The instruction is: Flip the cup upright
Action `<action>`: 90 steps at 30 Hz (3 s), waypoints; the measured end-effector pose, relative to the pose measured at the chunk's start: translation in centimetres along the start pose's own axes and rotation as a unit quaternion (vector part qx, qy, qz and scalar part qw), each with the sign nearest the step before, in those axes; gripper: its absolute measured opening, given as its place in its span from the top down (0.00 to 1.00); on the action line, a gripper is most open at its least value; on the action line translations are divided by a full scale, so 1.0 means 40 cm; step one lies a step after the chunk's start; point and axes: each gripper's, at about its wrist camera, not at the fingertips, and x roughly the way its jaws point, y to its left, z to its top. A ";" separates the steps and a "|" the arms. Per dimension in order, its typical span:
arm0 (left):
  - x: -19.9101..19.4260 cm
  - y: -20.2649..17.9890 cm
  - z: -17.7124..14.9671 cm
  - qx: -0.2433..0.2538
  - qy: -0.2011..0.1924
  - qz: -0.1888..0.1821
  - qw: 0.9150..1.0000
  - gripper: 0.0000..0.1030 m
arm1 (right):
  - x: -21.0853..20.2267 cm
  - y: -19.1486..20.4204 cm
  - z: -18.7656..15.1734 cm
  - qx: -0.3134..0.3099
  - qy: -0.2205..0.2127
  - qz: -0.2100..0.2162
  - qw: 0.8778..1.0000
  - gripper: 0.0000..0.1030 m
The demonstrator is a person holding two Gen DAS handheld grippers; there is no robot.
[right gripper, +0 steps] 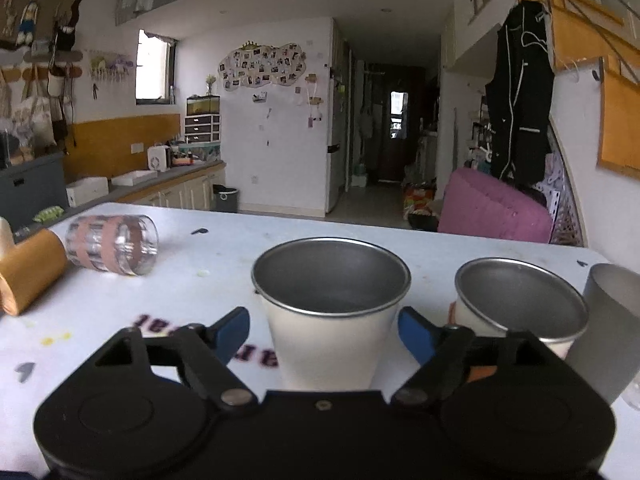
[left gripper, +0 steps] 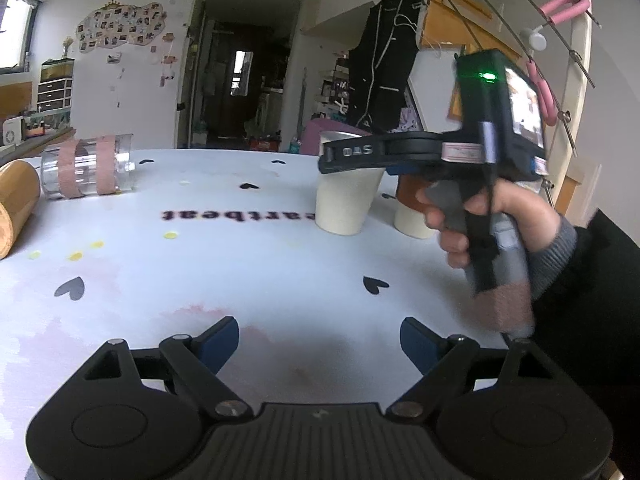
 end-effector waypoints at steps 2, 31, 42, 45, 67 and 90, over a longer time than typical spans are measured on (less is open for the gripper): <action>-0.008 0.003 0.003 -0.005 -0.004 0.003 1.000 0.14 | -0.027 -0.002 0.001 0.003 -0.004 0.004 1.000 0.19; -0.190 -0.101 0.044 -0.005 -0.051 0.078 0.996 0.00 | -0.586 -0.068 -0.131 0.016 -0.075 -0.027 0.997 0.02; -0.245 -0.128 0.043 0.023 -0.072 0.126 0.989 0.00 | -0.623 -0.055 -0.152 0.008 -0.064 -0.040 0.997 0.00; -0.254 -0.130 0.043 0.024 -0.073 0.126 0.989 0.00 | -0.624 -0.053 -0.156 0.008 -0.059 -0.043 0.997 0.00; -0.256 -0.143 0.047 0.027 -0.070 0.140 0.987 0.00 | -0.624 -0.054 -0.157 0.010 -0.055 -0.049 0.997 0.00; -0.258 -0.142 0.046 0.026 -0.070 0.142 0.987 0.00 | -0.625 -0.054 -0.156 0.010 -0.056 -0.049 0.997 0.00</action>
